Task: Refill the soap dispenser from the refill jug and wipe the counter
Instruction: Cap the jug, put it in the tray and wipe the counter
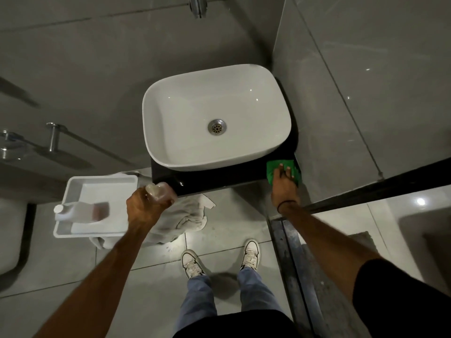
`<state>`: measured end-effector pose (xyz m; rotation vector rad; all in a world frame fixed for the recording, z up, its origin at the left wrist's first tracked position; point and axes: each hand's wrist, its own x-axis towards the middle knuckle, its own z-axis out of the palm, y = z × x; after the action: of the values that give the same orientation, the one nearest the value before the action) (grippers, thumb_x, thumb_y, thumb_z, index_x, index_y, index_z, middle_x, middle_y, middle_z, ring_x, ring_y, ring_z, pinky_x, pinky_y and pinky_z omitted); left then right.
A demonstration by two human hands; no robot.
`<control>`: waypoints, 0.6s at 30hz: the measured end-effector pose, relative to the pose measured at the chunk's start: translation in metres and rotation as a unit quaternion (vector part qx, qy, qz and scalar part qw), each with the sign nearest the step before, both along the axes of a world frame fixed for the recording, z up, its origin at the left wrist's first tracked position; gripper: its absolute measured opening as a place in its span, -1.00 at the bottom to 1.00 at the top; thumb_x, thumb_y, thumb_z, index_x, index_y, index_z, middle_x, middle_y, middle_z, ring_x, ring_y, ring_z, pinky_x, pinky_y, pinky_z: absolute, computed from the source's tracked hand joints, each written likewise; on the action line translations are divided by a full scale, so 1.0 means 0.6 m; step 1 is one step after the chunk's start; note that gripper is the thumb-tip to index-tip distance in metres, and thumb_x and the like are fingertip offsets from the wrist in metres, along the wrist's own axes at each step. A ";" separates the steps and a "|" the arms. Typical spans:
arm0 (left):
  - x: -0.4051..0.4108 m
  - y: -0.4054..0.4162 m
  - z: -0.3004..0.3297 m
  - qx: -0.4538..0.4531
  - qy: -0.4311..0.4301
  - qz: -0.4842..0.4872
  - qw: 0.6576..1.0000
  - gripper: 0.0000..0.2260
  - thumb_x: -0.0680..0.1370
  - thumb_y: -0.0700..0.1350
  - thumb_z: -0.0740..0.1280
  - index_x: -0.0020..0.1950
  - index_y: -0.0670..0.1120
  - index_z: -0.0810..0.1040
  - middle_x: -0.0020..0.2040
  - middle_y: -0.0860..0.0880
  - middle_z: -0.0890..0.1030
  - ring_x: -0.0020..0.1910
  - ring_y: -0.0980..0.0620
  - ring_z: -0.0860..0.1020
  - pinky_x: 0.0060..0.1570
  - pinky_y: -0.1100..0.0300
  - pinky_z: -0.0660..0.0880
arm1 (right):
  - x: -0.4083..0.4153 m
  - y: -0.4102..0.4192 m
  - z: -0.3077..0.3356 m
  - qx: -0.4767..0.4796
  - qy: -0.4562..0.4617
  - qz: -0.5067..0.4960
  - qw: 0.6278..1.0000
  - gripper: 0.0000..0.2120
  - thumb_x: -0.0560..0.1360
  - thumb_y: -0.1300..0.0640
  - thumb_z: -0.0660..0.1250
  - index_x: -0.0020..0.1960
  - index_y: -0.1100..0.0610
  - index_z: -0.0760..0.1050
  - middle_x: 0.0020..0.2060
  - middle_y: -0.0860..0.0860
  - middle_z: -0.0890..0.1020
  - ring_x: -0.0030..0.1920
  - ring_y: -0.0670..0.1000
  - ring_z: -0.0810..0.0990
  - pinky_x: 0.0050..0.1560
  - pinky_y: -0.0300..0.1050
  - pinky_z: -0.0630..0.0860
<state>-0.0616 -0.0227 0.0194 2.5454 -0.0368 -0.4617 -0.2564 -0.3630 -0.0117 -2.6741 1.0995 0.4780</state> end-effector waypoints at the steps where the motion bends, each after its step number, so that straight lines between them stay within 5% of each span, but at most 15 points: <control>1: 0.003 -0.001 -0.002 -0.001 -0.002 0.000 1.000 -0.46 0.23 0.17 0.64 0.08 -0.07 0.64 -0.04 -0.04 0.70 -0.05 -0.07 0.67 0.00 -0.01 0.66 | 0.003 0.019 -0.004 0.009 0.005 0.009 1.000 -0.36 0.59 0.34 0.13 0.60 0.27 -0.04 0.59 0.28 0.07 0.60 0.27 0.01 0.57 0.16 0.08; 5: 0.019 -0.002 -0.011 -0.066 0.033 0.025 0.997 -0.48 0.24 -0.03 0.69 0.13 -0.09 0.63 0.02 -0.08 0.71 0.03 -0.11 0.68 0.13 -0.05 0.64 | 0.031 0.095 -0.008 0.051 0.003 0.063 0.997 -0.32 0.56 0.33 0.20 0.59 0.26 -0.01 0.59 0.25 0.07 0.60 0.26 0.01 0.56 0.13 0.08; 8: 0.035 -0.001 -0.016 -0.078 0.029 0.002 0.997 -0.50 0.25 -0.10 0.70 0.11 -0.09 0.63 0.00 -0.05 0.70 0.01 -0.08 0.67 0.09 -0.01 0.64 | 0.049 0.155 -0.006 0.103 -0.018 0.088 0.991 -0.28 0.52 0.31 0.26 0.59 0.25 0.01 0.52 0.28 0.25 0.53 0.30 0.23 0.42 0.13 0.35; 11: 0.048 -0.006 -0.019 -0.118 0.032 0.002 0.992 -0.59 0.26 -0.15 0.69 -0.01 0.00 0.60 -0.14 0.10 0.66 -0.08 0.01 0.66 -0.18 0.38 0.57 | 0.056 0.209 -0.010 0.209 -0.030 0.088 0.973 -0.45 0.48 0.28 0.28 0.46 0.14 0.27 0.25 0.27 0.54 0.20 0.32 0.57 0.13 0.12 0.56; 13: 0.050 -0.011 -0.018 -0.138 0.020 -0.023 0.990 -0.57 0.28 -0.15 0.69 -0.09 0.17 0.53 -0.21 0.26 0.58 -0.16 0.15 0.62 -0.22 0.48 0.48 | 0.051 0.250 -0.017 0.289 -0.038 0.062 0.955 -0.60 0.47 0.31 0.29 0.29 0.11 0.39 0.12 0.24 0.61 0.10 0.28 0.61 0.05 0.06 0.57; 18: 0.061 -0.006 -0.029 -0.177 -0.012 -0.060 0.982 -0.59 0.30 -0.19 0.65 -0.07 0.19 0.56 -0.20 0.22 0.66 -0.20 0.27 0.63 -0.15 0.26 0.61 | 0.044 0.327 -0.023 0.454 -0.053 -0.141 0.878 -0.70 0.48 0.38 0.31 0.16 0.12 0.52 -0.03 0.11 0.63 0.01 0.12 0.60 -0.01 -0.07 0.57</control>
<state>-0.0253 -0.0262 0.0018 2.2064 -0.2606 -0.4274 -0.2302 -0.1670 -0.0255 -1.6706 0.8926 0.5892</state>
